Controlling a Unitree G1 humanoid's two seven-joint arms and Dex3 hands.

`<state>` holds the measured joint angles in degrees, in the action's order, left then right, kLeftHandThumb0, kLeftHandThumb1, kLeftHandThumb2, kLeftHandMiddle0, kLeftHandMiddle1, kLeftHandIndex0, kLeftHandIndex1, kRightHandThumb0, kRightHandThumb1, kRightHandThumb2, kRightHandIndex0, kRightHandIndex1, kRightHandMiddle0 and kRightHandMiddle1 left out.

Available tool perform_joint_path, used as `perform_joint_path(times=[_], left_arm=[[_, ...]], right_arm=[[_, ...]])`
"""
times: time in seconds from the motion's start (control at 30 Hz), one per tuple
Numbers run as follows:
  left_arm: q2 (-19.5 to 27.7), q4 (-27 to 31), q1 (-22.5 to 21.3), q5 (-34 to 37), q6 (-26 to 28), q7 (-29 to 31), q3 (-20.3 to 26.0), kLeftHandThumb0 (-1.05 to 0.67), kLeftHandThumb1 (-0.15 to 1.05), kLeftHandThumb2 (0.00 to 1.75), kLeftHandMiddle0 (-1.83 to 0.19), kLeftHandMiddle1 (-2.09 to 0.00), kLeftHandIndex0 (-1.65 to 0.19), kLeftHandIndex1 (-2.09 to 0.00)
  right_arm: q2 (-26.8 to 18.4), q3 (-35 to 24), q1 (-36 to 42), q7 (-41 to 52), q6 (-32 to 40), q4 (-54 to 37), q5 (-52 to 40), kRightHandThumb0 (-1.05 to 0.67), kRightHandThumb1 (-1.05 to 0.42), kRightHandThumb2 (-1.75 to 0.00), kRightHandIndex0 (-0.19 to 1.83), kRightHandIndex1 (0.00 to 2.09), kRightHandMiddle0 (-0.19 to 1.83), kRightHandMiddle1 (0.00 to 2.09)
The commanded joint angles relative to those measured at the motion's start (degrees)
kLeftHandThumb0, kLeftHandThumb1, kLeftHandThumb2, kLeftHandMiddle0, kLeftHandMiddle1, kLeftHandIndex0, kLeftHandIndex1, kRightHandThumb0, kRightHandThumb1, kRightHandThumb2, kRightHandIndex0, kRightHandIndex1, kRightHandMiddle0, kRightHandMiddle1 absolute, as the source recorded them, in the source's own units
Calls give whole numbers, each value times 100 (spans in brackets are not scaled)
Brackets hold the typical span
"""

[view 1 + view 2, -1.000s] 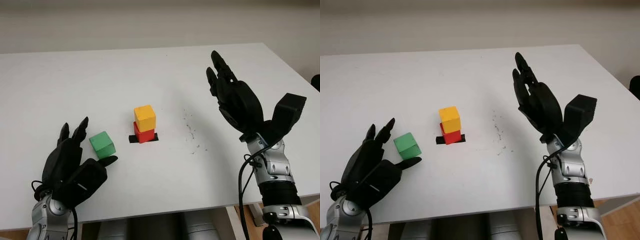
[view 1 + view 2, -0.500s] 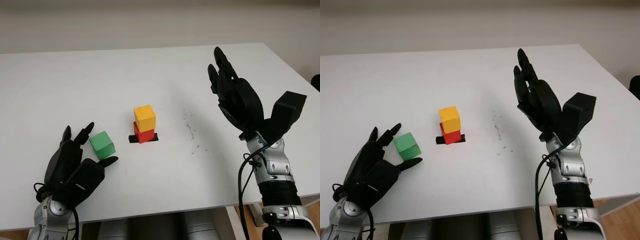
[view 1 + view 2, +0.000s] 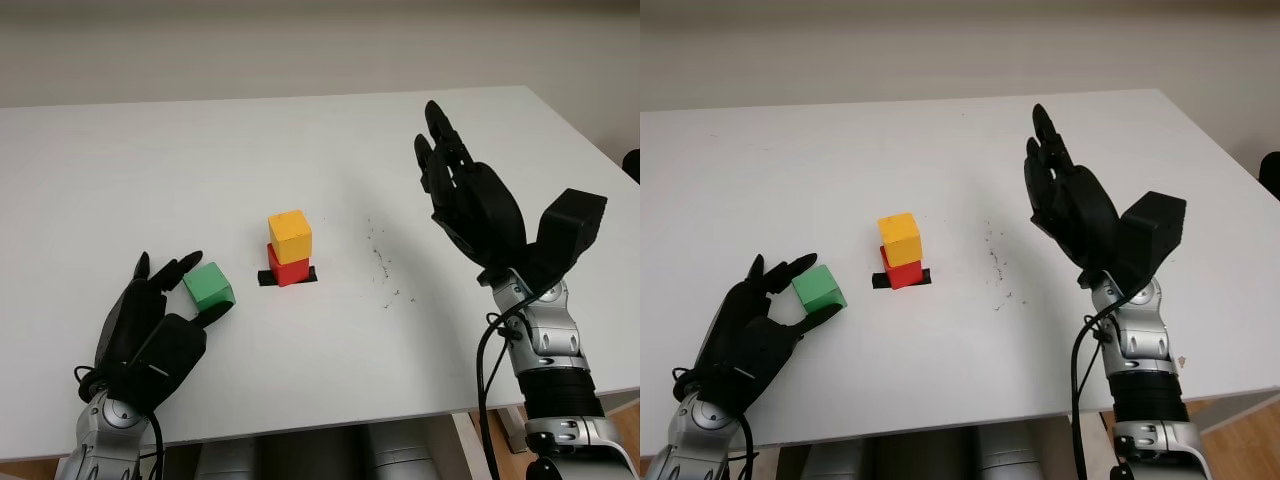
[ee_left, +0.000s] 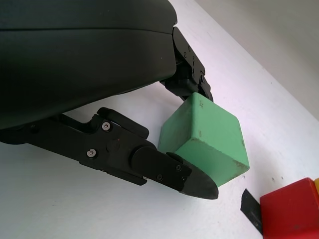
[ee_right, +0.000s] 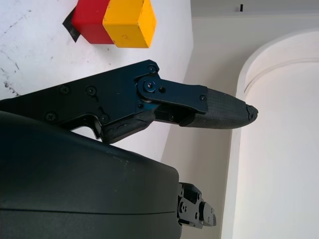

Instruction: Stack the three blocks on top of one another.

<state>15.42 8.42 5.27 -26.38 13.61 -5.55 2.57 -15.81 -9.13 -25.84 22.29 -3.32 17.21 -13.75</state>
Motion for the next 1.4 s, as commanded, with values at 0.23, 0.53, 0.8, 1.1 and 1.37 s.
perform_joint_path(times=[0.23,0.53,0.8,1.1,1.37], left_arm=[[-182,-262,-94,207,-206,-323,40,-38,101,5,-21,-6,-38,-132],[-193,-135,-62,641,-450,-166,123,-34,96,5,-26,-6,-36,-155],[-241,559,-16,561,-99,-4,65,-35,96,6,-28,-6,-37,-164],[-72,1355,-375,304,346,441,-41,-37,99,6,-26,-5,-33,-171],[-225,1698,-1059,554,871,703,83,-37,98,5,-27,-6,-38,-173]], right_arm=[[-33,-103,-12,16,-13,-114,-41,-71,-105,-59,-19,0,-18,5],[-14,-31,3,-50,80,-187,36,-74,-105,-55,-19,0,-17,6],[-17,66,71,-54,252,-326,67,-69,-105,-53,-19,0,-16,6],[146,357,199,-124,409,-264,297,-72,-105,-46,-19,1,-16,6],[311,502,307,-161,405,-225,356,-73,-105,-43,-17,3,-11,7]])
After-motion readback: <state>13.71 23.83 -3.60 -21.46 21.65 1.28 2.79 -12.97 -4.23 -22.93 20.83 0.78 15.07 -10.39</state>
